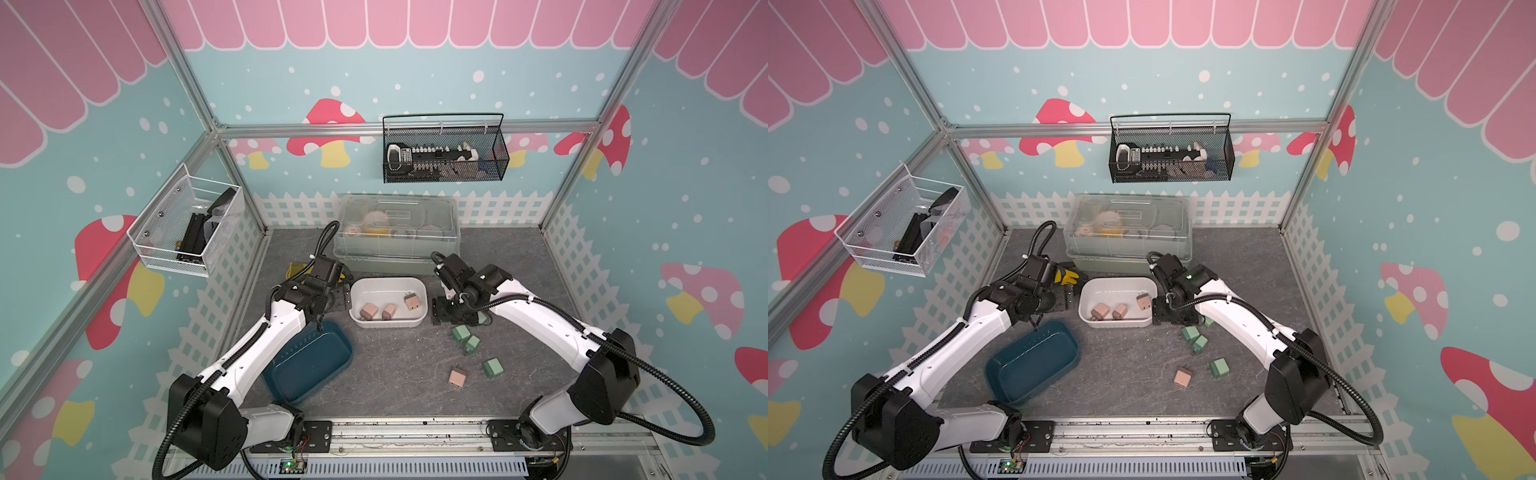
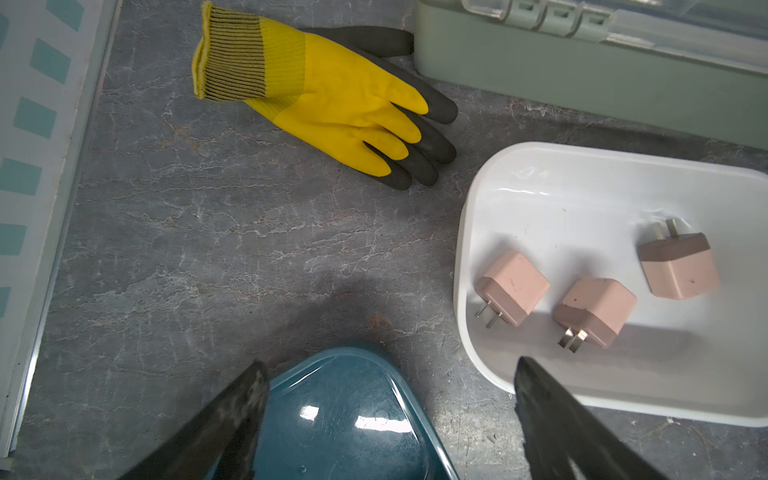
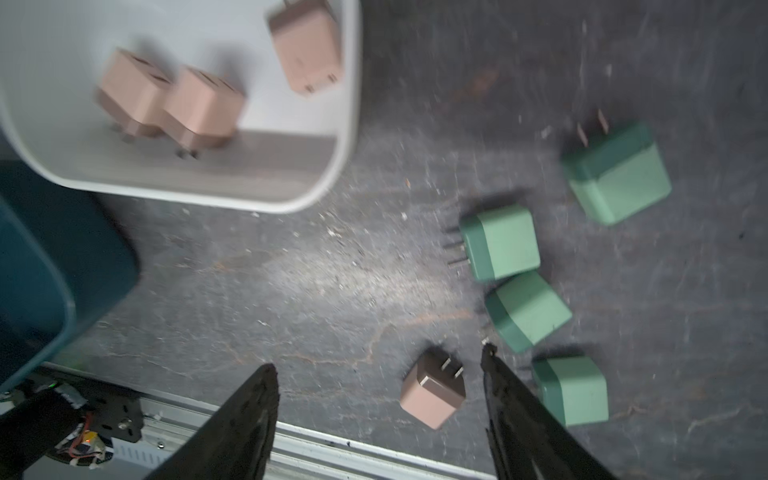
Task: Place the plugs by color into the storage box
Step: Place the plug in the storage box, then pick up the plug from the center of the board.
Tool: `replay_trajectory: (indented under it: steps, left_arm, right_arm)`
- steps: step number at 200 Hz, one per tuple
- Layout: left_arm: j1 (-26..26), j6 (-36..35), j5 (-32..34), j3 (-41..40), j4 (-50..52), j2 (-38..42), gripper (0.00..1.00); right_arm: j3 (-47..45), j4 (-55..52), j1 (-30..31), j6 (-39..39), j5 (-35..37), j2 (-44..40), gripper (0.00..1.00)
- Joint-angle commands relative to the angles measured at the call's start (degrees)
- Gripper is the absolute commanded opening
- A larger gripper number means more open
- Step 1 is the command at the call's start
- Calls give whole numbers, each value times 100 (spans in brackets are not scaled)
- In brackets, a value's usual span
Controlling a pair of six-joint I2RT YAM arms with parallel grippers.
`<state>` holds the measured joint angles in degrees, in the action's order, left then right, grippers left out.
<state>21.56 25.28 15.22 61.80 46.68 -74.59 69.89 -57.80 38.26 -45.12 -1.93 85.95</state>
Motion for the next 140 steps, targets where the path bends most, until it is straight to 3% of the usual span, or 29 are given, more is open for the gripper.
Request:
replay_trajectory:
  steps: [1, 44, 72, 112, 140]
  left_arm:
    - [63, 26, -86, 90, -43, -93, 90]
    - [98, 66, -184, -13, -83, -244, 89]
    - [120, 100, -238, -30, -106, -397, 89]
    - [164, 153, -229, -52, -101, -417, 89]
    - [164, 209, -204, -107, -96, -399, 89]
  right_arm:
    - [-986, 273, 40, -852, -280, -426, 76]
    - [-1988, 606, 284, -1610, -350, -742, 79]
    - [-2578, 1373, 416, -2030, -613, -829, 79]
    - [-2822, 1907, 454, -2134, -756, -558, 79]
    - [-2800, 2073, 453, -2080, -764, -228, 69]
